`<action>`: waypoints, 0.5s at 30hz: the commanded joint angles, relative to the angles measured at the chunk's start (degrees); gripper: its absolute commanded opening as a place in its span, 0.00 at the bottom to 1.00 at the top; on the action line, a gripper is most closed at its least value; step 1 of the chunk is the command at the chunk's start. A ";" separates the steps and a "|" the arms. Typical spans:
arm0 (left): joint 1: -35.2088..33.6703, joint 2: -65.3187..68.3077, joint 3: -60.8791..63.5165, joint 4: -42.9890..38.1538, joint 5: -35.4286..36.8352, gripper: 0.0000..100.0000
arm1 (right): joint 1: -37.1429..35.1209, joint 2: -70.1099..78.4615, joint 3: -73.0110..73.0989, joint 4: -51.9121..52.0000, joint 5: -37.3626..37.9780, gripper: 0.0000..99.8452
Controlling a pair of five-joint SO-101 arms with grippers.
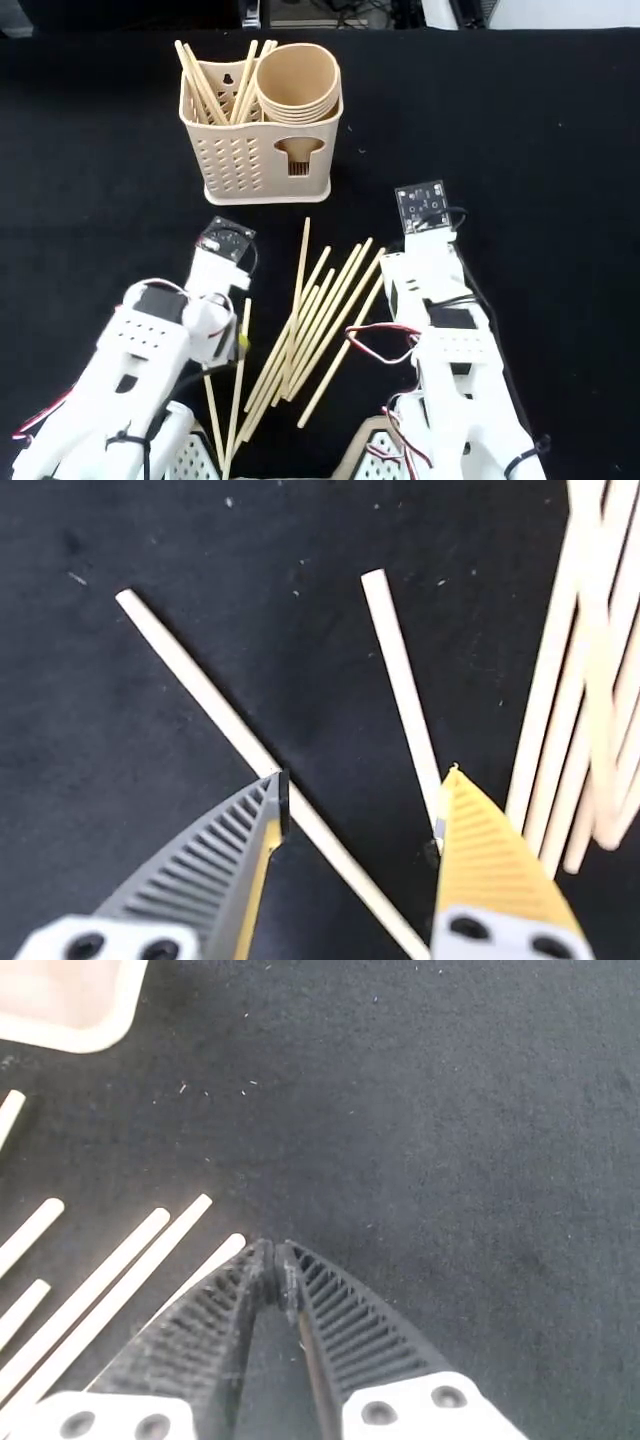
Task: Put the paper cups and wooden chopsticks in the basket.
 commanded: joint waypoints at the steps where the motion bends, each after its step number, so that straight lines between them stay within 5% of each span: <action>1: 1.10 0.18 1.80 -4.31 3.08 0.26 | -0.62 -1.19 -0.13 -1.05 0.00 0.03; 15: -2.51 0.18 2.59 -3.34 4.22 0.26 | -0.62 -1.19 -0.13 -1.05 0.00 0.03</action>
